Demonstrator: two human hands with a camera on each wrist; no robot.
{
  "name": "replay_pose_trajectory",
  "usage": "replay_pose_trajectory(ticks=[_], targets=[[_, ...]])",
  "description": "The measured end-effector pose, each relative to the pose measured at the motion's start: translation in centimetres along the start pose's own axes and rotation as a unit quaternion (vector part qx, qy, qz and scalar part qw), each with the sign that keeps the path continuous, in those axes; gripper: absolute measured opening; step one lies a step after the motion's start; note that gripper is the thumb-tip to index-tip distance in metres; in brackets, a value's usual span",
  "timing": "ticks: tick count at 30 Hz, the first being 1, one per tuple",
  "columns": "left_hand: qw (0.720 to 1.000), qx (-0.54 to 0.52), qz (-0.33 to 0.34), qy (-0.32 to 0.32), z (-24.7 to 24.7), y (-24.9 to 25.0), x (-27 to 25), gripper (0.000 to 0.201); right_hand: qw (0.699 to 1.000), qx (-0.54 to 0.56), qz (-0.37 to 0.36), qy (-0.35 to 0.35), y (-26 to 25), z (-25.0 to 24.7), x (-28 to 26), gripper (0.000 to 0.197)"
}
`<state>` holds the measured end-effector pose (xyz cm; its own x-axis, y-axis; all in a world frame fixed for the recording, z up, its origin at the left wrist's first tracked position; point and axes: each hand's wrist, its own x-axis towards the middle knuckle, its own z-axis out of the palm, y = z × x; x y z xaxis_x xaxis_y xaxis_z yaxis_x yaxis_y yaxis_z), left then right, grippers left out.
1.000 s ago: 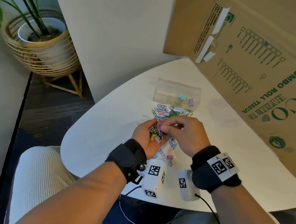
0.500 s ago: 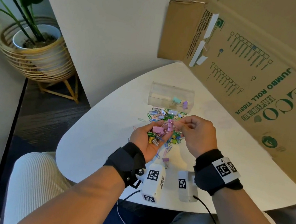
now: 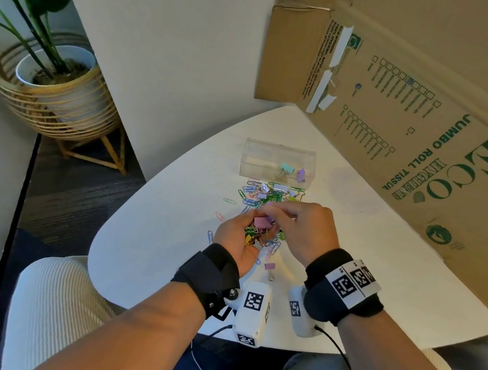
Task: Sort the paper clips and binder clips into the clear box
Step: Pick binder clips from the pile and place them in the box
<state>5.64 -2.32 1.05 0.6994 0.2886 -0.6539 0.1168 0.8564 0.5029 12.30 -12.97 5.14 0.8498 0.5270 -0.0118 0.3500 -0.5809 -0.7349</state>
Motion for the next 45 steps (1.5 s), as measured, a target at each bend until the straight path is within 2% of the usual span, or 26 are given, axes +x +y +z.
replay_pose_trajectory(ticks=[1, 3, 5, 7, 9, 10, 12, 20, 23, 26, 31, 34, 38, 43, 45], targets=[[1.000, -0.001, -0.004, 0.000, 0.0, 0.1, 0.1, 0.031, 0.999, 0.038, -0.002, -0.008, 0.1, 0.1, -0.1, 0.021], [1.000, -0.001, -0.004, -0.009, 0.0, 0.3, 0.2, 0.030, 0.996, 0.087, -0.002, 0.020, 0.3, 0.0, 0.0, 0.019], [1.000, -0.010, -0.011, -0.015, 0.2, 0.4, 0.3, 0.028, 0.996, 0.077, 0.001, 0.045, 0.6, -0.2, 0.4, 0.023], [0.999, -0.017, -0.020, -0.023, 0.3, 0.3, 0.2, 0.027, 0.998, 0.057, 0.038, -0.005, 0.8, -0.5, 0.7, 0.034], [0.999, -0.016, -0.027, -0.036, 0.4, 0.1, 0.0, 0.027, 0.992, 0.083, 0.068, -0.062, 0.9, -0.5, 0.8, 0.025], [0.999, -0.013, -0.028, -0.044, 0.4, -0.1, 0.0, 0.028, 0.990, 0.098, 0.071, -0.067, 1.0, -0.4, 0.7, 0.018], [0.998, 0.003, -0.029, -0.051, 0.4, -0.2, -0.1, 0.030, 0.990, 0.116, 0.073, -0.042, 1.2, -0.2, 0.7, 0.010], [0.997, -0.012, -0.034, -0.066, 0.2, -0.5, -0.3, 0.034, 0.985, 0.115, 0.107, 0.065, 1.5, 1.0, 0.6, 0.017], [0.996, -0.042, -0.037, -0.069, -0.1, -0.3, -0.2, 0.030, 0.967, 0.197, 0.118, 0.108, 1.4, 0.5, 1.3, 0.018], [0.995, -0.063, -0.048, -0.062, -0.5, -0.2, -0.1, 0.029, 0.935, 0.274, 0.172, 0.142, 1.5, -0.7, 3.3, 0.014], [0.995, -0.051, -0.052, -0.067, -0.8, -0.3, -0.4, 0.028, 0.928, 0.284, 0.197, 0.140, 1.0, -2.5, 8.3, 0.014], [0.996, -0.055, -0.049, -0.057, -0.9, -0.2, -0.4, 0.027, 0.927, 0.289, 0.205, 0.123, 0.1, -3.0, 10.3, 0.007], [0.995, -0.076, -0.046, -0.053, -1.3, 0.0, -0.2, 0.026, 0.918, 0.317, 0.216, 0.101, -0.2, -3.1, 11.4, 0.010], [0.992, -0.102, -0.052, -0.045, -1.8, 0.1, 0.2, 0.025, 0.907, 0.365, 0.202, 0.055, 1.0, -2.4, 11.4, 0.002], [0.992, -0.107, -0.053, -0.041, -1.8, 0.1, 0.3, 0.025, 0.907, 0.370, 0.192, 0.054, 1.6, -2.2, 11.5, 0.012]])
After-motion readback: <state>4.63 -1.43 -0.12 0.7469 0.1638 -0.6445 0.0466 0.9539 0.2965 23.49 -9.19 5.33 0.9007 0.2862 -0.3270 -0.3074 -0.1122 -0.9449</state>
